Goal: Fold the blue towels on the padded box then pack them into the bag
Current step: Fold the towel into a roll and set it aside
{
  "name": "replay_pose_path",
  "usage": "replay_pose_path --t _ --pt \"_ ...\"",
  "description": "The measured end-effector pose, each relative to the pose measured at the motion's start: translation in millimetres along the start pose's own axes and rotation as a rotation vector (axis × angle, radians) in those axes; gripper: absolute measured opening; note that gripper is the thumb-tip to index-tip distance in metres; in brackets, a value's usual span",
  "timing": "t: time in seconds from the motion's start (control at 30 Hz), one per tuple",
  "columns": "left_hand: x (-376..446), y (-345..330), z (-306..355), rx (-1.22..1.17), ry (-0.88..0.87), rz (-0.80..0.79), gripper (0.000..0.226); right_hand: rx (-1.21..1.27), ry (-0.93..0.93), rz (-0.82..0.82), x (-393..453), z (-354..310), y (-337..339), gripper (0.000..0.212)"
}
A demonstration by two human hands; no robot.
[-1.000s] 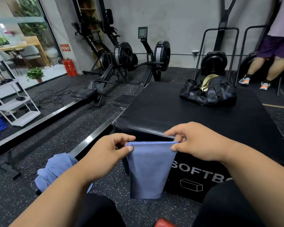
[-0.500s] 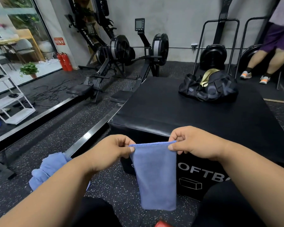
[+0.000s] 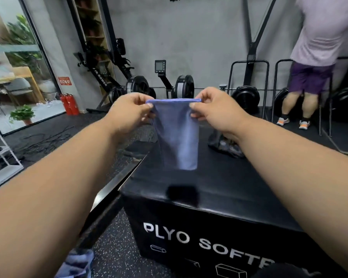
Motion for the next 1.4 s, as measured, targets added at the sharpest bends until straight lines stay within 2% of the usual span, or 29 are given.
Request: replay_pose_path --t 0.1,0.2,0.3,0.37,0.47,0.5,0.57,0.7,0.83,1.0,1.07,1.17,1.23,1.27,1.33,1.4 --pt "3.9 -2.7 -4.6 -0.028 -0.045 -0.002 0.015 -0.073 0.070 0.056 -4.6 4.8 7.2 0.013" --pt "-17.0 -16.1 -66.8 -0.061 0.091 -0.033 0.015 -0.110 0.002 0.026 -27.9 57.8 -13.2 0.014" --pt "-55.3 -38.0 -151.4 -0.186 0.324 -0.035 0.008 -0.238 -0.146 -0.126 -62.4 137.6 -51.4 0.014" --pt "-85.2 -50.6 -203.0 -0.164 0.467 -0.023 0.007 -0.332 -0.228 -0.263 -90.6 186.0 -75.4 0.012" --pt "-118.2 -59.7 -260.2 0.018 0.511 -0.070 0.026 -0.390 -0.316 -0.474 -125.4 230.0 -98.2 0.012" --pt "-123.5 -58.5 -271.9 0.061 0.510 -0.052 0.019 -0.385 -0.316 -0.508 -130.2 237.5 -102.5 0.012" --pt "-128.9 -53.5 -283.0 0.082 0.508 0.013 0.003 -0.357 -0.317 -0.486 -128.5 244.8 -104.9 0.010" --pt "-130.9 -40.9 -285.4 0.121 0.461 0.125 0.021 -0.352 -0.347 -0.285 -92.6 258.1 -98.7 0.005" --pt "-133.3 -29.7 -296.3 0.065 0.456 0.227 0.029 -0.425 -0.376 -0.184 -49.1 279.8 -94.3 0.016" --pt "-130.8 -12.6 -325.8 -0.051 0.486 0.371 0.038 -0.591 -0.419 -0.196 -1.2 296.3 -103.8 0.049" --pt "-131.0 -7.5 -334.7 -0.089 0.484 0.394 0.041 -0.639 -0.442 -0.242 18.4 304.9 -115.0 0.051" --pt "-127.3 1.3 -346.9 -0.123 0.473 0.409 0.043 -0.698 -0.444 -0.269 48.1 320.1 -130.3 0.039" --pt "-122.6 8.5 -357.0 -0.147 0.482 0.401 0.044 -0.733 -0.473 -0.292 66.2 327.9 -136.8 0.050" --pt "-120.1 11.6 -362.6 -0.173 0.488 0.396 0.045 -0.734 -0.496 -0.305 74.3 331.4 -138.8 0.049" --pt "-118.3 16.9 -374.0 -0.230 0.509 0.394 0.047 -0.705 -0.539 -0.346 86.4 338.3 -142.9 0.034" --pt "-118.9 20.5 -382.3 -0.268 0.532 0.396 0.050 -0.672 -0.578 -0.363 95.0 344.3 -145.7 0.045"
Point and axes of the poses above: each hand's wrist, its own x-axis towards the middle knuckle, its own y-axis out of the back of the hand, z = x × y, the point moved 3 cm from there along x, towards the middle knuckle, and after that the axes turned 4 degrees about -x, right-handed, at the moved point
